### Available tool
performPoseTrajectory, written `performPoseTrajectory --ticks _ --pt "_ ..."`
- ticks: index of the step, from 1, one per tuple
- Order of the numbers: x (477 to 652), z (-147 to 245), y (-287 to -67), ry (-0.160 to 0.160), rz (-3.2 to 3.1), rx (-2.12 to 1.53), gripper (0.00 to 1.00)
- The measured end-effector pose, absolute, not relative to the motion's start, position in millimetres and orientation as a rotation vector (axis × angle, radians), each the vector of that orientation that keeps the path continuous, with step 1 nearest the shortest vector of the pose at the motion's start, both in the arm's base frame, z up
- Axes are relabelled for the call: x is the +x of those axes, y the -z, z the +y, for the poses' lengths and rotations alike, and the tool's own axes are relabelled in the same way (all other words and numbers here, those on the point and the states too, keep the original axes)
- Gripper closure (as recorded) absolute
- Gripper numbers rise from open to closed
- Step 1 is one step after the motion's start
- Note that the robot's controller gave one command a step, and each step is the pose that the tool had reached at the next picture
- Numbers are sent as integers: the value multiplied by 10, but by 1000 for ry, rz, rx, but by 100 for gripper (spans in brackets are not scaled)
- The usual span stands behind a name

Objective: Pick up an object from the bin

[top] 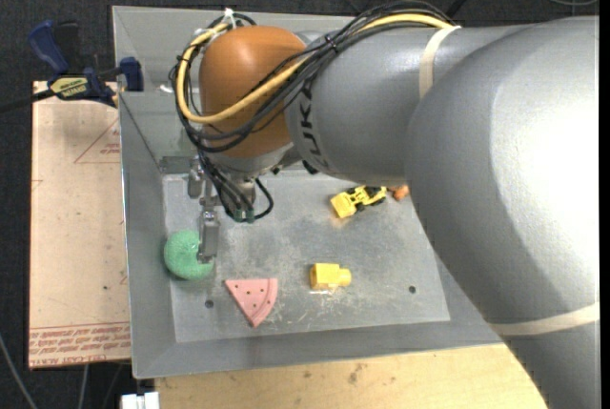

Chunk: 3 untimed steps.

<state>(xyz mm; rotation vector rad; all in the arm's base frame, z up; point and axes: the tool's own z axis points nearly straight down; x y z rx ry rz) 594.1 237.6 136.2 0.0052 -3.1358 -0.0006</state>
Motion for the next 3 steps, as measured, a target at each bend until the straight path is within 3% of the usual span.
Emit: performPoseTrajectory --ticks 1,2,3 --pt "5963 2370 -1398 3 -3142 1 0" --pt "5531 2238 -1105 3 -3143 128 0" --pt "5348 2231 -781 2 -3121 388 0"
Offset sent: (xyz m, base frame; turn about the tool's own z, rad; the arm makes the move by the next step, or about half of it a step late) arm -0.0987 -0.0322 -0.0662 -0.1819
